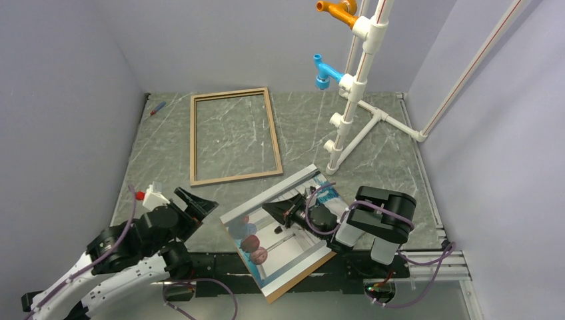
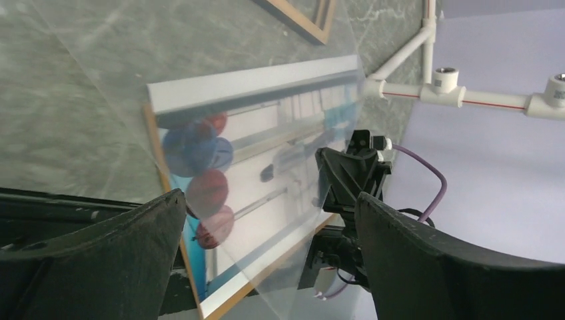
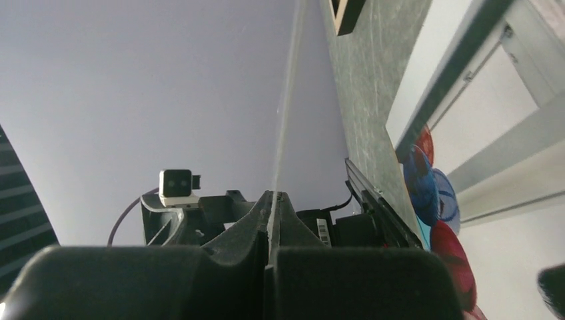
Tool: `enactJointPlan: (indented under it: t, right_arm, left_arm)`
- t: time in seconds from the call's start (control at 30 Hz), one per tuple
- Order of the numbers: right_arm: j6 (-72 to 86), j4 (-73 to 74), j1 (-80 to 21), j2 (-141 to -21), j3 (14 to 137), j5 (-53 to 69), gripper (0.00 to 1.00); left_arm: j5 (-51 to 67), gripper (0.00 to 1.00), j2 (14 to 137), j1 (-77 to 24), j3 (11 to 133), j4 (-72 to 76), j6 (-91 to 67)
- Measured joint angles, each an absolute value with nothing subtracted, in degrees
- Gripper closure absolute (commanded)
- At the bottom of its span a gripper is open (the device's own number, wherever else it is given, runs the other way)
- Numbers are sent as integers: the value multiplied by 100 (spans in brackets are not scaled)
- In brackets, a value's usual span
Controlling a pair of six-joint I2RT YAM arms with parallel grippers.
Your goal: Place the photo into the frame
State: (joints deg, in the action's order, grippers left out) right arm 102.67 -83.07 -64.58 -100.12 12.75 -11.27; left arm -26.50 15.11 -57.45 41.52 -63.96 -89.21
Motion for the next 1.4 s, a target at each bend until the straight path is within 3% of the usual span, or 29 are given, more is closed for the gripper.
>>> enactJointPlan:
  t: [0.23,0.47,0.73,0.9,1.17,1.4]
  right_arm:
    - [10309,-8274,-6414,-9819,985,-770,100]
    - [10141,-7424,-6233,-8340,910,-152,100]
    - [8705,-3232,-5872,-5618,1496,504,100]
    - [7406,-725,-5275,-4624,2211,858,100]
    - [5981,1417,-4609,-4777,2327,1767,100]
    - [4904,2600,-4276,-5122,2587,1966,93]
  left_arm:
    - [-3138,1,1531,-5745,5078,-7854,-8973]
    - [-3559,1,1531,-5745,5448,-8698,-8842]
    - [-3632,1,1533,-5745,5441,-8458,-8079]
    - [-3544,0,1645,-5745,5271,-8012,-7568]
    - [-3205,1,2167,-5745,5177,-7308,-6855]
    - [-2626,1,3212,-5745,5041,-6490,-6311]
